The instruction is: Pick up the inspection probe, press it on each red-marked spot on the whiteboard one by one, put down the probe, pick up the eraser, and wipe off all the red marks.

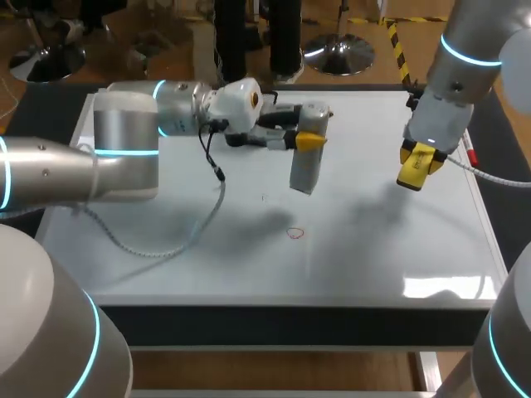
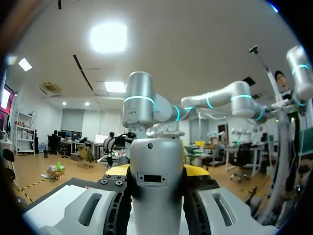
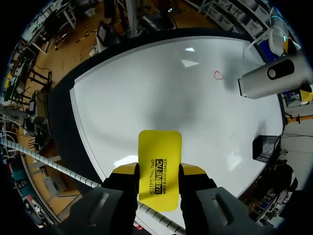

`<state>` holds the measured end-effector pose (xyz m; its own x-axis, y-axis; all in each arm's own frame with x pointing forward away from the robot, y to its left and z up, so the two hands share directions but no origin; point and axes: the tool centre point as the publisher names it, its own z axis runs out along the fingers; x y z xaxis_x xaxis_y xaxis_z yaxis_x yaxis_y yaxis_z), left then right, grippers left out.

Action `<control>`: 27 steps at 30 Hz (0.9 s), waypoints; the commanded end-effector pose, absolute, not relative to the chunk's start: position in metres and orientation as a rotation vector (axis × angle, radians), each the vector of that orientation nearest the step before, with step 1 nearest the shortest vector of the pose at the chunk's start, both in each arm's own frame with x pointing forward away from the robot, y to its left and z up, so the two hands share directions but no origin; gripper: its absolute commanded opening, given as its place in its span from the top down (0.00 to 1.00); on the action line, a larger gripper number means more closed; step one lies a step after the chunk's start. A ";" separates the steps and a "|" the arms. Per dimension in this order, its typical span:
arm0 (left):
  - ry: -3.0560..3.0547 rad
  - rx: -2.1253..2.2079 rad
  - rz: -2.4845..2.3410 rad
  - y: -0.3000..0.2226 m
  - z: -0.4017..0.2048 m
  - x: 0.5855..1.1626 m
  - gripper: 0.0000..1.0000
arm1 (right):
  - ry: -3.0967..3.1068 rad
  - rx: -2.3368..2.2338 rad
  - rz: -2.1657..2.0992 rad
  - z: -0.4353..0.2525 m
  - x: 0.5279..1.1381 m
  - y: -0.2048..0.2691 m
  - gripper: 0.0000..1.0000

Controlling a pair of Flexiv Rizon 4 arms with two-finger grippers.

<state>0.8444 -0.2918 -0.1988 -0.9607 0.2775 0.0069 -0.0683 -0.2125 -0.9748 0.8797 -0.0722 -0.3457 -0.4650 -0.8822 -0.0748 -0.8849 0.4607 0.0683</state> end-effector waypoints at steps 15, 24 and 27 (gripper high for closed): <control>-1.818 -0.269 2.249 -0.287 -0.240 0.799 1.00 | 2.659 -1.612 0.147 -0.345 0.880 -0.073 1.00; -1.817 -0.249 2.238 -0.291 -0.253 0.797 1.00 | 2.659 -1.612 0.147 -0.345 0.880 -0.073 1.00; -1.824 -0.242 2.229 -0.289 -0.256 0.797 1.00 | 2.659 -1.612 0.147 -0.345 0.880 -0.073 1.00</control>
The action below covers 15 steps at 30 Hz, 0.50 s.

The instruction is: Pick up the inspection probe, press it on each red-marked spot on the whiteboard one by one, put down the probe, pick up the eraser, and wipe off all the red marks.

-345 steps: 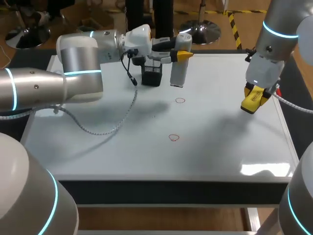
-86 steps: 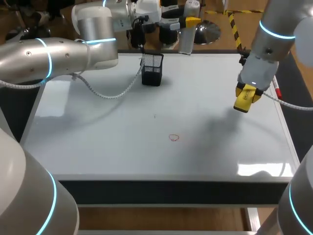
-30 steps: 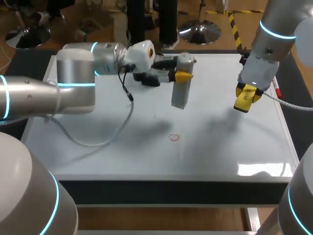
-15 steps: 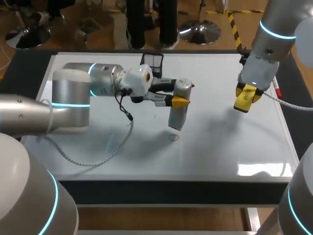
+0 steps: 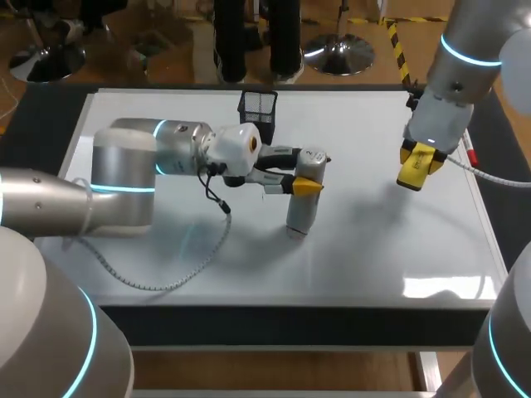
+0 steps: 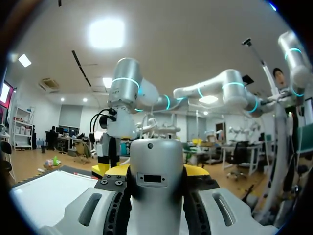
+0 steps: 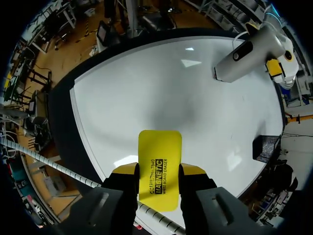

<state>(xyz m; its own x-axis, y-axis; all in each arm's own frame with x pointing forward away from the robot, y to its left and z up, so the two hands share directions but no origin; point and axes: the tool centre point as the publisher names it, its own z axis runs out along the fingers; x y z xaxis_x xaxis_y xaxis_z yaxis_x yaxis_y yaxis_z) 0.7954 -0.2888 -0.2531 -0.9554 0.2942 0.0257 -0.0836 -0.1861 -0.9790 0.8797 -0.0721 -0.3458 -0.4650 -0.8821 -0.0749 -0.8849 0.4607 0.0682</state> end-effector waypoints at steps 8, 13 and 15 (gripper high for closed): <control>-1.830 -0.230 2.225 -0.287 -0.261 0.797 1.00 | 2.659 -1.612 0.147 -0.345 0.880 -0.073 1.00; -1.852 -0.247 2.212 -0.284 -0.264 0.796 1.00 | 2.659 -1.612 0.147 -0.345 0.880 -0.073 1.00; -1.852 -0.249 2.209 -0.282 -0.268 0.797 1.00 | 2.659 -1.612 0.147 -0.345 0.880 -0.073 1.00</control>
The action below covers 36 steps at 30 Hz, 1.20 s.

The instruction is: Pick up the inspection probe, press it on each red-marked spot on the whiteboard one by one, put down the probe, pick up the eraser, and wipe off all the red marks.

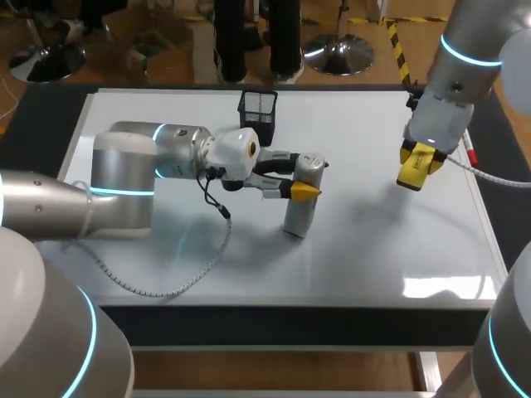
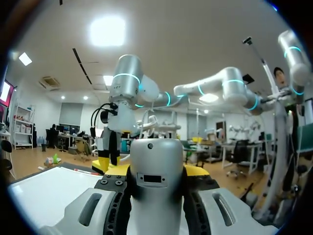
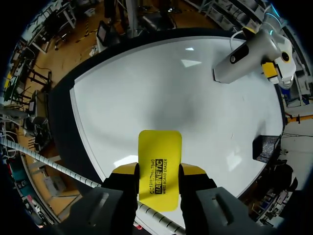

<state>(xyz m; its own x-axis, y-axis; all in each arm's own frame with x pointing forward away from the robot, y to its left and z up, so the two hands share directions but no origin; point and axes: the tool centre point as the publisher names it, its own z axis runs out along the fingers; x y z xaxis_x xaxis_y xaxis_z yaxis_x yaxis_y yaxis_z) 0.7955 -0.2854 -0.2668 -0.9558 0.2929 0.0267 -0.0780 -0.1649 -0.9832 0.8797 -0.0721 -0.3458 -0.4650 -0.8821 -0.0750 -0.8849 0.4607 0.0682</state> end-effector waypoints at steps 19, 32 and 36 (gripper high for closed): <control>-1.986 -0.411 2.072 -0.270 -0.276 0.797 1.00 | 2.659 -1.612 0.147 -0.345 0.880 -0.073 1.00; -1.995 -0.437 2.053 -0.270 -0.278 0.794 1.00 | 2.659 -1.612 0.147 -0.345 0.880 -0.073 1.00; -1.963 -0.447 2.056 -0.268 -0.271 0.794 1.00 | 2.659 -1.612 0.147 -0.345 0.880 -0.073 1.00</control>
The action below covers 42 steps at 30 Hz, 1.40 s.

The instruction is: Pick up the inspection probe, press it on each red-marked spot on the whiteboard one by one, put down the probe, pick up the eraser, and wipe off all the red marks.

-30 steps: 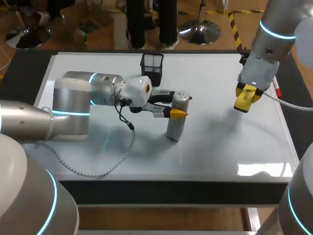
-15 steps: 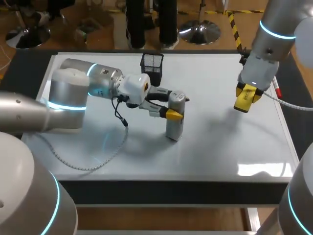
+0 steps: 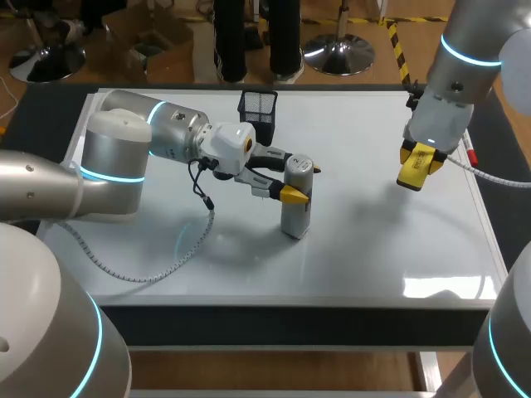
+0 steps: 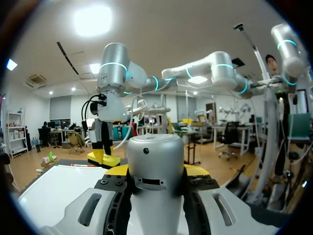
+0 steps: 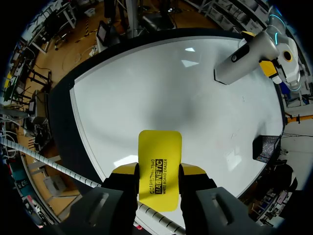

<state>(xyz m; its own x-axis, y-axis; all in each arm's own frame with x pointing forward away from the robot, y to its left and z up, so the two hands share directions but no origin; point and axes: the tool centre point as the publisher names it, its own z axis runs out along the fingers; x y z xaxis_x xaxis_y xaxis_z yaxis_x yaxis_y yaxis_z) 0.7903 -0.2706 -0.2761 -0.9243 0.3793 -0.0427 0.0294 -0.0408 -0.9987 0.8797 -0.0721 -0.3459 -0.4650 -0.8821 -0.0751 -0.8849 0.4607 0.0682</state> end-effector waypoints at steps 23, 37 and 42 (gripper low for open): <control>-1.827 -0.544 2.025 -0.184 -0.223 0.876 1.00 | 2.659 -1.612 0.147 -0.345 0.880 -0.073 1.00; -1.869 -0.531 1.991 -0.129 -0.219 0.928 1.00 | 2.659 -1.612 0.147 -0.345 0.880 -0.073 1.00; -1.889 -0.501 2.015 -0.110 -0.219 0.944 1.00 | 2.659 -1.612 0.147 -0.345 0.880 -0.073 1.00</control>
<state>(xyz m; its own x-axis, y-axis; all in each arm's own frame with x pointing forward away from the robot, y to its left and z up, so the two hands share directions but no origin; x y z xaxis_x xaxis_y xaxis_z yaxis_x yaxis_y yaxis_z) 0.9359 -0.1216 -0.2192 -0.8966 0.4419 -0.0282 0.0018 -0.0602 -0.9982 0.8797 -0.0722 -0.3459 -0.4649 -0.8822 -0.0751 -0.8850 0.4606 0.0682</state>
